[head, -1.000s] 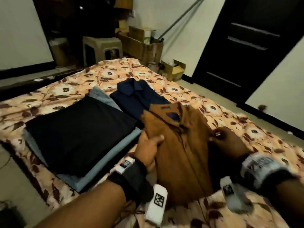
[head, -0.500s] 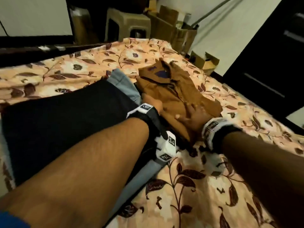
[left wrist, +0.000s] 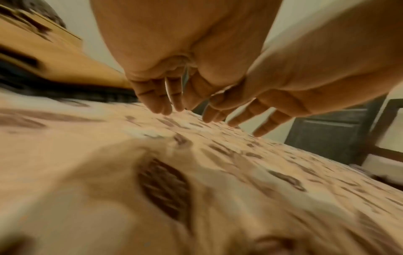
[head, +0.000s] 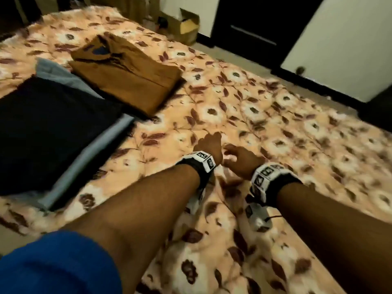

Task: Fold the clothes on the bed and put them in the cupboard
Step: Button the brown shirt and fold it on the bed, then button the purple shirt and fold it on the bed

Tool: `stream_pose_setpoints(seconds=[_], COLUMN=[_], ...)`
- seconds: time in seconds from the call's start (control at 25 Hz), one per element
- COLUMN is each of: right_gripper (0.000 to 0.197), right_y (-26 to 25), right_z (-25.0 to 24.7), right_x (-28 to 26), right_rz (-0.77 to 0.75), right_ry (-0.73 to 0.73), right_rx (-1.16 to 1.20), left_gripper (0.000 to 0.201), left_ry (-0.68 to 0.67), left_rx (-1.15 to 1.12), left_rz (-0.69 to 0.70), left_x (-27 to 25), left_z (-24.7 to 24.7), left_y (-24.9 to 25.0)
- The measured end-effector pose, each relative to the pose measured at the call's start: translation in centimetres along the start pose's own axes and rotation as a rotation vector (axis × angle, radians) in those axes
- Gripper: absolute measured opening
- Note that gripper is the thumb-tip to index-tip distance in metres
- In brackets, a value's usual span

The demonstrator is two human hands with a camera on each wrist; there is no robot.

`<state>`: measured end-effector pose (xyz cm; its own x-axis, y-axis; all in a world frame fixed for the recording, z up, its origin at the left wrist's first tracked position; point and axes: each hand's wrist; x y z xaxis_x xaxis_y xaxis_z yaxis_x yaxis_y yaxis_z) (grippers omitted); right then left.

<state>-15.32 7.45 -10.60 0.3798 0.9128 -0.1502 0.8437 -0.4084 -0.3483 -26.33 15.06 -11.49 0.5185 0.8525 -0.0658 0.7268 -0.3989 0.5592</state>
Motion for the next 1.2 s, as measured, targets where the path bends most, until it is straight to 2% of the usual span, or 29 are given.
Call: stream_pose_setpoints(seconds=[0.12, 0.2, 0.28, 0.36, 0.4, 0.52, 0.64, 0.72, 0.8, 0.84, 0.88, 0.92, 0.96, 1.0, 1.04, 1.12, 1.2], right_gripper=[0.055, 0.058, 0.061, 0.069, 0.066, 0.044, 0.035, 0.02, 0.016, 0.015, 0.016, 0.019, 0.022, 0.025, 0.032, 0.044, 0.062], right_y=[15.0, 22.9, 30.9, 37.5, 40.3, 44.1, 42.1, 38.0, 31.0, 26.9, 22.8, 18.4, 14.3, 10.6, 7.7, 2.7, -0.6], right_z=[-3.7, -6.2, -9.2, -9.8, -9.1, -6.1, -7.3, -9.4, -11.0, -11.3, -11.4, -11.1, -10.7, -9.8, -8.7, -6.4, -4.6], right_x=[-13.5, -20.6, -29.4, -37.5, -41.1, -47.0, -44.7, -41.6, -38.8, -37.9, -37.9, -38.1, -38.7, -39.4, -39.9, -40.8, -42.0], right_rz=[0.223, 0.352, 0.509, 0.719, 0.815, 0.895, 0.896, 0.786, 0.63, 0.533, 0.473, 0.409, 0.353, 0.273, 0.199, 0.032, -0.043], right_ry=[-0.126, -0.122, -0.017, 0.063, 0.117, 0.339, 0.45, 0.548, 0.651, 0.658, 0.624, 0.567, 0.498, 0.432, 0.368, 0.272, 0.165], right_rx=[-0.176, -0.198, -0.211, -0.245, -0.248, -0.203, -0.108, 0.02, 0.207, 0.372, 0.582, 0.826, 1.014, 1.103, 1.084, 0.991, 1.02], left_gripper=[0.05, 0.042, 0.026, 0.016, 0.015, 0.023, 0.04, 0.067, 0.092, 0.095, 0.085, 0.071, 0.062, 0.058, 0.053, 0.039, 0.027], left_ry=[-0.302, -0.402, -0.473, -0.503, -0.516, -0.51, -0.532, -0.631, -0.708, -0.69, -0.627, -0.497, -0.338, -0.196, -0.097, -0.002, 0.079], left_rx=[-0.01, 0.005, 0.027, 0.049, 0.043, 0.043, -0.068, -0.197, -0.514, -0.724, -0.917, -1.014, -1.033, -1.013, -1.005, -0.962, -0.959], left_rz=[0.211, 0.33, 0.454, 0.548, 0.571, 0.649, 0.635, 0.585, 0.459, 0.349, 0.198, 0.096, 0.064, 0.066, 0.066, 0.06, 0.041], left_x=[-6.4, -9.5, -13.2, -16.4, -18.0, -21.1, -22.6, -24.1, -26.1, -27.3, -28.4, -29.6, -30.7, -32.1, -33.6, -36.5, -39.0], left_z=[7.4, 11.5, 15.8, 19.4, 21.1, 24.9, 25.6, 24.1, 20.1, 17.3, 14.9, 11.4, 8.3, 5.4, 2.7, -1.5, -3.0], left_y=[12.1, 18.1, 25.5, 31.1, 33.2, 36.6, 34.7, 32.4, 29.9, 28.1, 26.2, 23.5, 20.5, 17.1, 14.2, 9.6, 7.6])
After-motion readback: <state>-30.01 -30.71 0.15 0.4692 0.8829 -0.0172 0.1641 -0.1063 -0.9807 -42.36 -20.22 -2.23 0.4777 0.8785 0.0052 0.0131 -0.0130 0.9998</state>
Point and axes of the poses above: each hand's wrist, its own x-axis towards the middle knuckle, its own z-axis out of the palm, y = z × x, and after that the axes turned 15 degrees about y, right-handed
